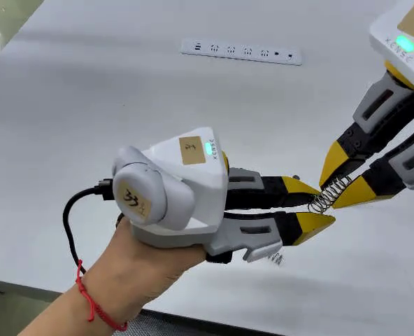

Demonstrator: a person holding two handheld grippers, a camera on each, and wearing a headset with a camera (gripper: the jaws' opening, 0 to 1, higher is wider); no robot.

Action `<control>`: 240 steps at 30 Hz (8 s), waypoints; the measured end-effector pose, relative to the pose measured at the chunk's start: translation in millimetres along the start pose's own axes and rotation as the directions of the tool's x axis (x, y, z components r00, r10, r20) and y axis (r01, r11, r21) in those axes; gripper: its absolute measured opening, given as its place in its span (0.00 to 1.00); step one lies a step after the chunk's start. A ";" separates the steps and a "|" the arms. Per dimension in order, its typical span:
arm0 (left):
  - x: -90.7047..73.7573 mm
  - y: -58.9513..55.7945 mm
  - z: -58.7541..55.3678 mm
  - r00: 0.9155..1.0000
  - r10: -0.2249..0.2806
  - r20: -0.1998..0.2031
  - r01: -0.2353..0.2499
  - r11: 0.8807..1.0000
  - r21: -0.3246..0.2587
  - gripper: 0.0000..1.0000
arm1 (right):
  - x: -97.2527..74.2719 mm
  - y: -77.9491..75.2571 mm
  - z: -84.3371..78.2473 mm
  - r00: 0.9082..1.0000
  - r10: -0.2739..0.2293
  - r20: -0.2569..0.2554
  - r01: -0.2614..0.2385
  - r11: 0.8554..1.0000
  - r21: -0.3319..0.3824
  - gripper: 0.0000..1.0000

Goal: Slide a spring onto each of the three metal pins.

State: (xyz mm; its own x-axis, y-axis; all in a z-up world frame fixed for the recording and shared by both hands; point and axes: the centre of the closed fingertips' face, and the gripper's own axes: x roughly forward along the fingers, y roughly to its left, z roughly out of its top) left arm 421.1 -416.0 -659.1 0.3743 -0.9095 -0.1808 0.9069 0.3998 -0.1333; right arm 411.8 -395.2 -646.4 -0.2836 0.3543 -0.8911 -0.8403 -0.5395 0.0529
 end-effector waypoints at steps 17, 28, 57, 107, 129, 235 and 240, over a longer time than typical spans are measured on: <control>-50.9 33.6 -23.3 0.985 0.168 -0.044 -0.167 0.986 0.020 0.43 | -0.8 -31.1 5.2 0.998 -0.055 -0.010 0.055 0.998 0.012 0.12; -74.2 45.7 -41.5 0.969 0.235 -0.081 -0.232 0.972 0.039 0.59 | 16.4 -71.8 6.9 0.993 -0.112 -0.041 0.114 0.993 0.028 0.12; -80.8 47.9 -88.9 0.959 0.248 -0.136 -0.249 0.969 0.010 0.91 | 82.8 -135.2 -19.6 0.980 -0.122 -0.158 0.133 0.989 0.060 0.12; -75.3 48.8 -93.8 0.966 0.236 -0.100 -0.241 0.970 -0.038 0.89 | 114.5 -141.0 -36.4 0.976 -0.090 -0.199 0.107 0.991 0.075 0.12; -73.0 47.9 -91.1 0.968 0.234 -0.086 -0.239 0.970 -0.049 0.88 | 117.9 -139.6 -35.8 0.976 -0.075 -0.202 0.090 0.994 0.066 0.12; -74.6 49.5 -96.1 0.969 0.240 -0.057 -0.245 0.965 -0.094 0.86 | 172.2 -143.2 -60.9 0.974 -0.043 -0.221 0.062 0.995 0.079 0.12; -74.4 49.9 -96.0 0.969 0.241 -0.057 -0.245 0.965 -0.096 0.86 | 173.0 -143.7 -60.8 0.975 -0.042 -0.219 0.060 0.995 0.076 0.13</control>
State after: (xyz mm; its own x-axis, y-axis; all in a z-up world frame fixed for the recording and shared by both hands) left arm 419.9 -317.4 -745.8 0.5700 -0.7786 -0.2624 0.7645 0.6196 -0.1779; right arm 511.6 -302.8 -835.6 -0.1404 0.2011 -0.9695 -0.8886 -0.4575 0.0338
